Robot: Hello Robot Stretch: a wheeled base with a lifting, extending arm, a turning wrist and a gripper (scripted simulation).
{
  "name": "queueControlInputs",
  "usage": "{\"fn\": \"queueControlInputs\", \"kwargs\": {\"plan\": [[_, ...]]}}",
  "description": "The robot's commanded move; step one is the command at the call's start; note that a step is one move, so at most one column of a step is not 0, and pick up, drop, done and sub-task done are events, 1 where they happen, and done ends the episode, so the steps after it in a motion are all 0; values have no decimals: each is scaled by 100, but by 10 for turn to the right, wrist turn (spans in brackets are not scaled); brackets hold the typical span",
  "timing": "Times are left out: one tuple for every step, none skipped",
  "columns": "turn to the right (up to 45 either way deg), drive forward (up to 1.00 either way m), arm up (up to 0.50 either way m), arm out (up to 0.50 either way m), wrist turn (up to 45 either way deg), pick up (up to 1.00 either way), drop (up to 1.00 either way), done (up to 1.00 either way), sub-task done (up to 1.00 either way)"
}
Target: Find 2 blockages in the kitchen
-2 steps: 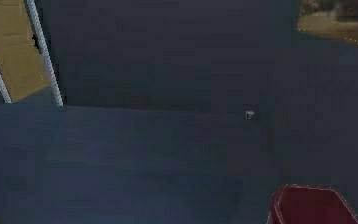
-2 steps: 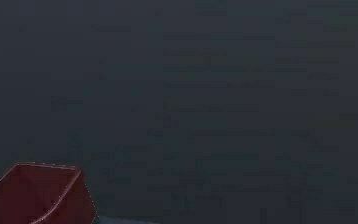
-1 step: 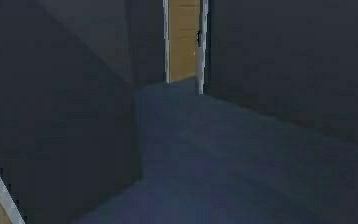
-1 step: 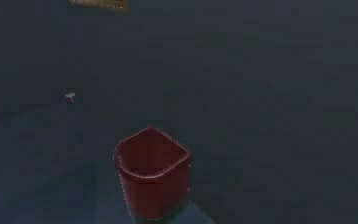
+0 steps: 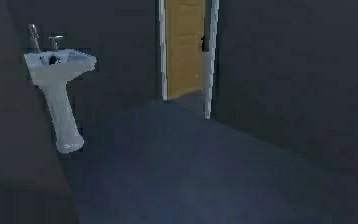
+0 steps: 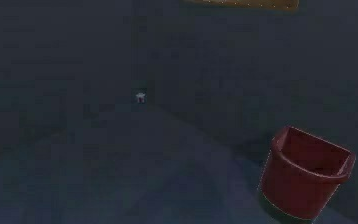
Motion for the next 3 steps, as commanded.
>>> {"fn": "queueControlInputs", "kwargs": {"plan": [[0,100,0,0,0,0,0,0,0],[-30,0,0,0,0,0,0,0,0],[0,100,0,0,0,0,0,0,0]]}}
